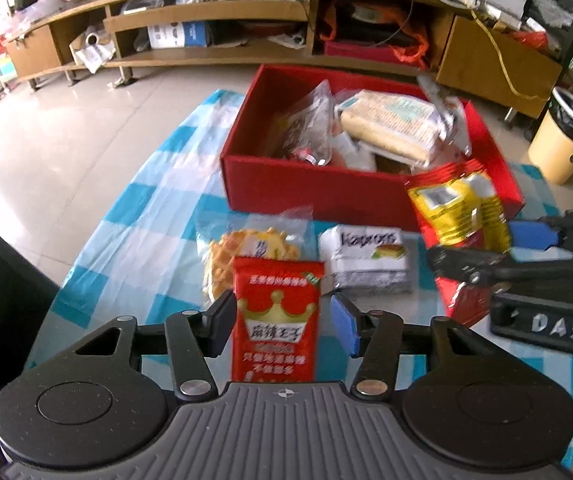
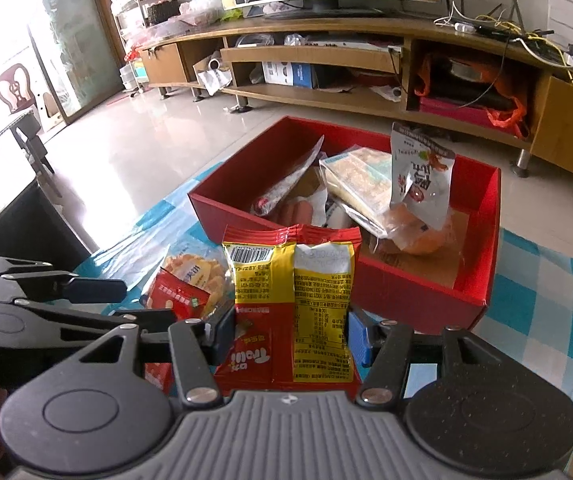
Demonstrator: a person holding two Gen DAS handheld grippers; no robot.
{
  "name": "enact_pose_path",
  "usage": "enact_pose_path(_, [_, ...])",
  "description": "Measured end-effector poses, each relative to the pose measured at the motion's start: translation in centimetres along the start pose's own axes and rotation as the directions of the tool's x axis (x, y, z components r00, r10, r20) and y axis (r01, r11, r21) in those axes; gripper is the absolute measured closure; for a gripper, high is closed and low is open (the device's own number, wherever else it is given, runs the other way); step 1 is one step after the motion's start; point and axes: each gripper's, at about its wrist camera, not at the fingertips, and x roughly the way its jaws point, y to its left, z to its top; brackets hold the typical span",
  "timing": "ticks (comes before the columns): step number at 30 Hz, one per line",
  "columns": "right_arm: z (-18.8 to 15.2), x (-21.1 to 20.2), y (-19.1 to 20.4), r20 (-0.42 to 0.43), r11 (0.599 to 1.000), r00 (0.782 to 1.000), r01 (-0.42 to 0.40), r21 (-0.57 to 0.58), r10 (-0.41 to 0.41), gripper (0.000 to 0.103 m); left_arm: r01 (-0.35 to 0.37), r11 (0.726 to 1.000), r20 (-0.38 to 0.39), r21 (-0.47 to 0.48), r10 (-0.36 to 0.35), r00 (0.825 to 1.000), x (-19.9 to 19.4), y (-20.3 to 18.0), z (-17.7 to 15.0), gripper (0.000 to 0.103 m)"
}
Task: Organize snacks
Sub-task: 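Lift and carry both packets over the red box with both tools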
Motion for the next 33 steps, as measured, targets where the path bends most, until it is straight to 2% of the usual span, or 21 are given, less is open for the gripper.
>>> enact_pose_path(2, [0.0, 0.1, -0.1, -0.003, 1.0, 1.0, -0.001, 0.004, 0.001, 0.047, 0.032, 0.999, -0.036, -0.007, -0.033, 0.999, 0.5, 0.4, -0.4, 0.023])
enact_pose_path(4, [0.0, 0.0, -0.2, -0.001, 1.0, 1.0, -0.003, 0.007, 0.003, 0.047, 0.036, 0.999, -0.054, -0.028, -0.038, 0.998, 1.3, 0.7, -0.8, 0.016])
enact_pose_path(7, [0.0, 0.1, -0.2, -0.002, 1.0, 1.0, -0.006, 0.012, 0.006, 0.047, -0.006, 0.999, -0.081, -0.032, 0.003, 0.997, 2.9, 0.6, -0.8, 0.015])
enact_pose_path(9, [0.0, 0.1, -0.1, -0.006, 1.0, 1.0, -0.009, 0.011, 0.009, 0.047, -0.029, 0.999, -0.097, -0.028, 0.026, 0.995, 4.0, 0.3, -0.8, 0.018])
enact_pose_path(11, [-0.1, 0.1, -0.1, -0.008, 1.0, 1.0, -0.01, 0.006, 0.01, 0.047, -0.032, 0.999, -0.138, -0.033, 0.027, 0.99, 4.9, 0.3, -1.0, 0.034])
enact_pose_path(14, [-0.1, -0.1, -0.4, -0.005, 1.0, 1.0, -0.011, 0.012, 0.011, 0.047, -0.005, 0.998, -0.189, -0.07, -0.008, 0.982, 5.2, 0.8, -1.7, 0.042])
enact_pose_path(20, [0.4, -1.1, -1.1, 0.026, 0.999, 1.0, -0.005, 0.039, 0.004, 0.047, 0.048, 0.993, -0.149, -0.105, -0.063, 0.987, 2.9, 1.5, -1.6, 0.044])
enact_pose_path(26, [1.1, -1.7, -1.8, 0.054, 0.998, 0.999, 0.0, 0.057, -0.003, 0.047, 0.111, 0.986, -0.042, -0.121, -0.117, 0.992, -0.2, 1.1, 0.6, 0.043])
enact_pose_path(29, [1.9, -1.6, -2.4, 0.066, 0.997, 0.998, 0.008, 0.074, -0.013, 0.047, 0.113, 0.987, 0.008, -0.112, -0.113, 0.994, -1.0, 0.8, 2.2, 0.043])
enact_pose_path(33, [2.9, -1.2, -3.0, 0.077, 0.996, 0.997, 0.013, 0.091, -0.02, 0.047, 0.101, 0.989, 0.036, -0.104, -0.097, 0.995, -0.6, 0.1, 4.2, 0.043])
